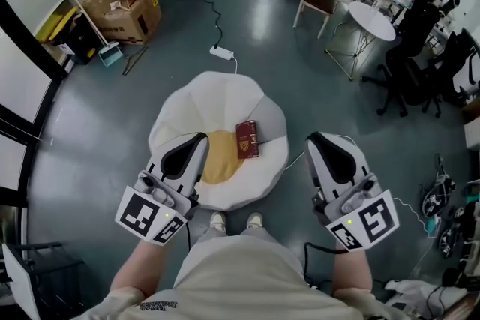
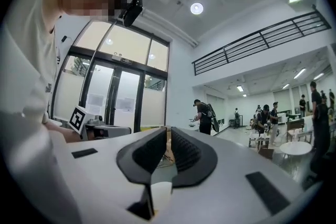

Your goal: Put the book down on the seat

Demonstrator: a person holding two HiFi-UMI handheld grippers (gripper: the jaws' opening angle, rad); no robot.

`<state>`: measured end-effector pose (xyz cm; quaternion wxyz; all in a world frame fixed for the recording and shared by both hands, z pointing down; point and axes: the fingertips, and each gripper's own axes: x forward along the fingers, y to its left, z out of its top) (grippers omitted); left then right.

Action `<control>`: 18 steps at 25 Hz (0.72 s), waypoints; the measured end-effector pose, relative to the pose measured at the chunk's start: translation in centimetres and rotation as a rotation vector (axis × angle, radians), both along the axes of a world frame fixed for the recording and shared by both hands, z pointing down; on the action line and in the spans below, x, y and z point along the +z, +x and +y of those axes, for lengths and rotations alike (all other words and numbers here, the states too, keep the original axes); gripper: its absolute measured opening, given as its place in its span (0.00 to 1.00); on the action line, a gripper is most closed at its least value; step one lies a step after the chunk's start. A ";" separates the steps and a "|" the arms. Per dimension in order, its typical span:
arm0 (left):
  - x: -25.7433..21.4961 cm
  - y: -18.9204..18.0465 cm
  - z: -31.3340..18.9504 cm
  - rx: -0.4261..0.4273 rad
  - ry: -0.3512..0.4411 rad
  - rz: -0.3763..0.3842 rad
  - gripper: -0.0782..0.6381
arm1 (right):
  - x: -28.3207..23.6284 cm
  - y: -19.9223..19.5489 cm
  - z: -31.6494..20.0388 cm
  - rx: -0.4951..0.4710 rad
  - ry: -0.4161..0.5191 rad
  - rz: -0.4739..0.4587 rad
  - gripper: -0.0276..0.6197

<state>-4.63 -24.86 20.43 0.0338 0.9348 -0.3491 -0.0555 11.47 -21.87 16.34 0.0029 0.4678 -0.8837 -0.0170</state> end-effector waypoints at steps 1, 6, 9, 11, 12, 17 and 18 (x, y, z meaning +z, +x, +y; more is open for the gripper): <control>-0.1 0.2 0.6 -0.008 0.026 -0.030 0.12 | 0.4 -0.5 0.4 -0.020 -0.010 -0.017 0.08; 0.7 0.9 2.7 0.019 0.005 -0.010 0.12 | 2.7 -2.4 1.7 -0.057 -0.046 -0.085 0.06; 1.2 1.0 3.2 0.006 -0.014 -0.006 0.11 | 3.9 -2.9 2.4 -0.041 -0.061 -0.115 0.05; 1.5 1.0 3.2 -0.004 -0.028 0.007 0.11 | 4.5 -3.0 2.7 -0.045 -0.072 -0.145 0.05; 1.6 1.0 3.2 -0.005 -0.036 0.013 0.12 | 4.7 -3.2 2.8 -0.052 -0.074 -0.159 0.05; 2.1 0.7 2.9 -0.010 -0.039 0.002 0.11 | 4.8 -3.8 2.9 -0.085 -0.066 -0.162 0.05; 2.1 0.7 2.8 -0.012 -0.039 0.002 0.11 | 4.7 -3.8 2.9 -0.084 -0.063 -0.158 0.04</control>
